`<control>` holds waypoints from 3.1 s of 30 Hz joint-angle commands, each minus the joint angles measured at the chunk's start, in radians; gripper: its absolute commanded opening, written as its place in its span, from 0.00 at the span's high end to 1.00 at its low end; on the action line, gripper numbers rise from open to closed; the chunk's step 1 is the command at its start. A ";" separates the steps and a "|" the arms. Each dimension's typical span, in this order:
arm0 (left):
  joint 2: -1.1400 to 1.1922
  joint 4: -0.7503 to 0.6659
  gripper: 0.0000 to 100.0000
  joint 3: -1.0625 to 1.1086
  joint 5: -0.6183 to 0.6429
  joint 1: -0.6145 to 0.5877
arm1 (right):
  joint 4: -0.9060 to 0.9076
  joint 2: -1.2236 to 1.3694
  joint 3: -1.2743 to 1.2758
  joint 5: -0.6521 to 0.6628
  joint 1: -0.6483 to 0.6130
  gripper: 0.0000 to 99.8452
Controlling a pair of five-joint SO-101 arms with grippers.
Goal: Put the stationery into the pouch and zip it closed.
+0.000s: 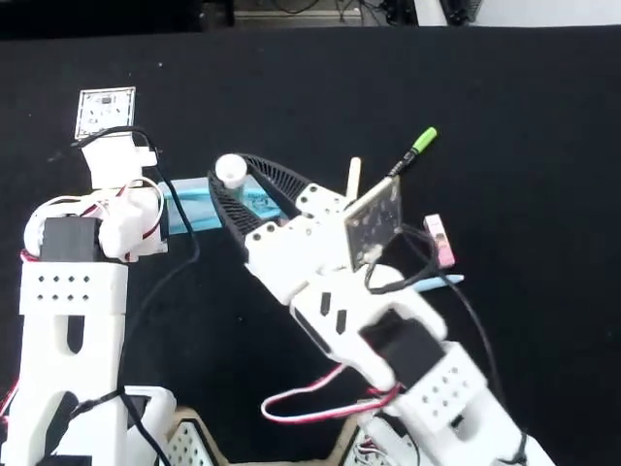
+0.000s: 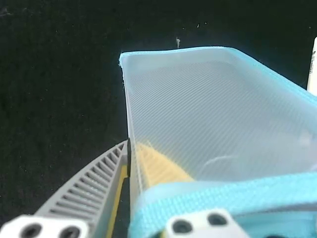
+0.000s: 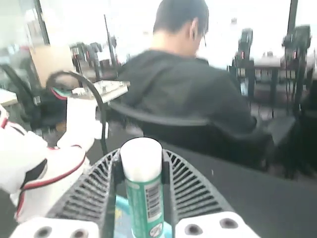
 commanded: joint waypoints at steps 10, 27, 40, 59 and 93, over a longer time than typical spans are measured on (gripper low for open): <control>0.014 0.005 0.97 0.038 0.009 0.007 | -0.477 -0.007 0.272 -0.002 -0.008 0.99; 0.014 0.005 0.97 0.038 0.009 0.007 | -0.457 -0.007 0.343 -0.005 -0.048 0.87; 0.014 0.005 0.97 0.038 0.009 0.004 | 0.247 -0.015 -0.154 -0.006 0.064 0.85; 0.015 0.003 0.97 0.038 0.009 0.004 | 0.687 0.275 -0.085 0.038 0.775 0.84; 0.014 0.005 0.97 0.038 0.009 0.005 | 1.045 1.704 -1.219 0.423 0.965 0.84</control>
